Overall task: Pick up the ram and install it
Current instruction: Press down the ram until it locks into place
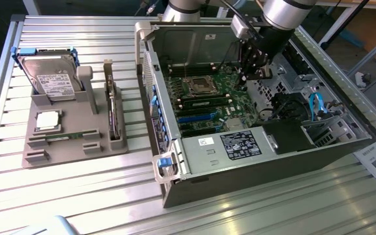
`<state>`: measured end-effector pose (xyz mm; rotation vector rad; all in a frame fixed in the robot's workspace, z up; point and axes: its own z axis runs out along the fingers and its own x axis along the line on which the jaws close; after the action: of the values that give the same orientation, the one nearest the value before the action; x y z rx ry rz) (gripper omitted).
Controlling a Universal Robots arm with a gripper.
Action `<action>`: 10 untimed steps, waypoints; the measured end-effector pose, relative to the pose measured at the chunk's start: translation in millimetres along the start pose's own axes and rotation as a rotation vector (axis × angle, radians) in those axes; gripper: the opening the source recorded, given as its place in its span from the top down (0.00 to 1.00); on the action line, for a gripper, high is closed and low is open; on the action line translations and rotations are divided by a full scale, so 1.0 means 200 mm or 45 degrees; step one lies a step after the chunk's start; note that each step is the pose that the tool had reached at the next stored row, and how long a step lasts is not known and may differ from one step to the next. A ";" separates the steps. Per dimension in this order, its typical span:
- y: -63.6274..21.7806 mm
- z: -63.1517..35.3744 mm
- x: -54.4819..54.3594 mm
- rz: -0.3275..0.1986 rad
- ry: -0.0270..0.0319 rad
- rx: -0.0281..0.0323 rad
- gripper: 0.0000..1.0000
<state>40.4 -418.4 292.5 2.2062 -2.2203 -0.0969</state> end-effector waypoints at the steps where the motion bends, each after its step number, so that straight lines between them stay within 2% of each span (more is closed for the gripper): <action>1: 0.000 0.007 0.00 0.000 0.0001 0.0000 0.90; 10: -0.004 0.070 0.00 0.000 0.0001 -0.0001 0.90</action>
<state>40.3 -418.4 278.4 2.2061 -2.2202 -0.0969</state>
